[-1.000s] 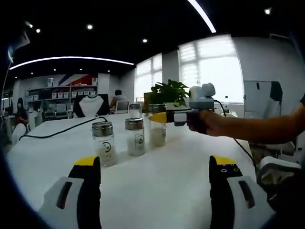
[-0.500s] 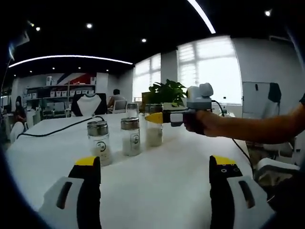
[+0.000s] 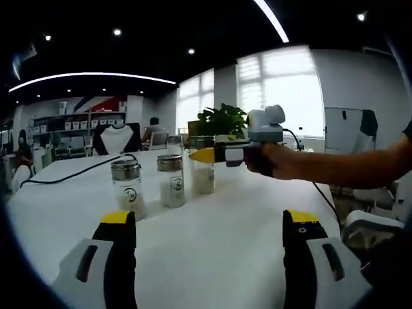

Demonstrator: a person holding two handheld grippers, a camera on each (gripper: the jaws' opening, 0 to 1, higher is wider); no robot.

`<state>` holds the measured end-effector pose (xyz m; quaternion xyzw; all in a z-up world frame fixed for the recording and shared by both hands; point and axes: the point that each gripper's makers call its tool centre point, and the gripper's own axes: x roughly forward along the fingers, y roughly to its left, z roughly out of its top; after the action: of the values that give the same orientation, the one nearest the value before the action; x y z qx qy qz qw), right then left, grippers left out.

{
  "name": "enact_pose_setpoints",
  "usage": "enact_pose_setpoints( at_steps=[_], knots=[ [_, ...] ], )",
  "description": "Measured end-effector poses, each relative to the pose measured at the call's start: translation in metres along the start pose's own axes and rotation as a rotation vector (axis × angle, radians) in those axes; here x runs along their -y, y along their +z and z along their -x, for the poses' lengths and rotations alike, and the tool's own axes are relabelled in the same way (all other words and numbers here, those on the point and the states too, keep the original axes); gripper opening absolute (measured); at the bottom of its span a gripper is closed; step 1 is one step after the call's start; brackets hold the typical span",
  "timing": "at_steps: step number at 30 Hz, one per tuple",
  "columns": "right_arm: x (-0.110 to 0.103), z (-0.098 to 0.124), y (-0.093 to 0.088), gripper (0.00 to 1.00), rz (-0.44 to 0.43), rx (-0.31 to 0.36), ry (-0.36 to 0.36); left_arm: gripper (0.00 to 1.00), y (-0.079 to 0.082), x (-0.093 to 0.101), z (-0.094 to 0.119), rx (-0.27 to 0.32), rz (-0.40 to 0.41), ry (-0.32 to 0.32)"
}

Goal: Rotate the seasoning bottle until the label or dispensing opening points toward the visible target arrow and the bottle remains upright within the marked orientation range

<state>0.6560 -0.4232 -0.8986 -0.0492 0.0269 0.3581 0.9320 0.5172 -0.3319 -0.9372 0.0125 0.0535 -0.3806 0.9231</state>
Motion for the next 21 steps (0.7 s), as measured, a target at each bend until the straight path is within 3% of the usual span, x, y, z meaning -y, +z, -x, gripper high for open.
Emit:
enact_pose_setpoints(
  at_steps=[8, 10, 21],
  knots=[
    [0.01, 0.006, 0.022, 0.52, -0.02, 0.043, -0.045, 1.0, -0.003, -0.002, 0.001, -0.007, 0.007, 0.002],
    [0.013, 0.008, 0.035, 0.53, -0.03, 0.066, -0.048, 1.0, -0.005, -0.002, 0.0, -0.016, 0.006, 0.0],
    [0.029, 0.008, 0.058, 0.53, 0.004, 0.057, -0.07, 1.0, -0.003, -0.004, 0.003, -0.022, -0.008, 0.001]
  ],
)
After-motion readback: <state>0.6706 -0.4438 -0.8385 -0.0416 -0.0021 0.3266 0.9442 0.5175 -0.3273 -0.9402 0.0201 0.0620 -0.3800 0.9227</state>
